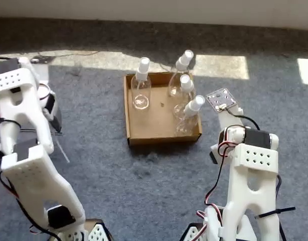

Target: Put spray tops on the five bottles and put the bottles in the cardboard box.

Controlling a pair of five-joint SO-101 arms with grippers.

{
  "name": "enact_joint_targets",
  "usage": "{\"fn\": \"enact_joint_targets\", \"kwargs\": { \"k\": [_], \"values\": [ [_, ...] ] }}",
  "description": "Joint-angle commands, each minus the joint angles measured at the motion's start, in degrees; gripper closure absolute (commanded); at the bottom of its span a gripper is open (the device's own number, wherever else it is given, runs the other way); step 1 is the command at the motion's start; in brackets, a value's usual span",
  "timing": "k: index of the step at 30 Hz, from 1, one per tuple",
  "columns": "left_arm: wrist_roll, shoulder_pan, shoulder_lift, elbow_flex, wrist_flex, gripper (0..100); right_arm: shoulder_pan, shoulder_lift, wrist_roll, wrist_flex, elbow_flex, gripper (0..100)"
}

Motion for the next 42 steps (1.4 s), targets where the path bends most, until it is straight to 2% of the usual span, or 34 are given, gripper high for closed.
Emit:
{"fn": "enact_joint_targets", "kwargs": {
  "k": [1, 6, 10, 12, 15, 21, 24, 30, 34, 42],
  "values": [
    [-3.3, 6.5, -10.8, 7.3, -0.5, 100, -0.5, -1.7, -0.4, 0.2, -0.5, 99.5],
    [-8.6, 13.5, -31.7, 29.1, -7.6, 100, -0.5, -1.7, -0.5, 0.2, -0.3, 99.5],
    [-19.2, 18.8, -48.9, 52.4, -19.1, 100, -0.5, -1.7, -0.5, 0.2, -0.3, 99.5],
    [-23.4, 20.7, -54.2, 61.8, -25.5, 99, -0.5, -1.7, -0.5, 0.2, -0.3, 99.5],
    [-23.9, 21.7, -56.4, 69.4, -33.8, 99, -0.5, -1.7, -0.5, 0.2, -0.3, 99.5],
    [-19.2, 21.8, -50.6, 71.2, -42.5, 99, -0.5, -1.7, -0.5, 0.2, -0.3, 99.5],
    [-18.9, 21.8, -48.7, 71.3, -42.7, 97, -0.5, -1.7, -0.4, 0.1, 1.2, 99.5],
    [-18.7, 20.6, -48.7, 71.3, -40.8, 79, -0.5, -1.7, -0.3, -0.2, 2.2, 99.5],
    [-18.5, 20.1, -48.7, 70.5, -40.3, 78, -0.5, -1.7, -0.5, 0.1, 2.0, 99.5],
    [-6.1, 20.4, -48.2, 66.2, -40.6, 78, -0.5, -1.7, -0.5, 0.2, 2.2, 99.5]
  ]
}}
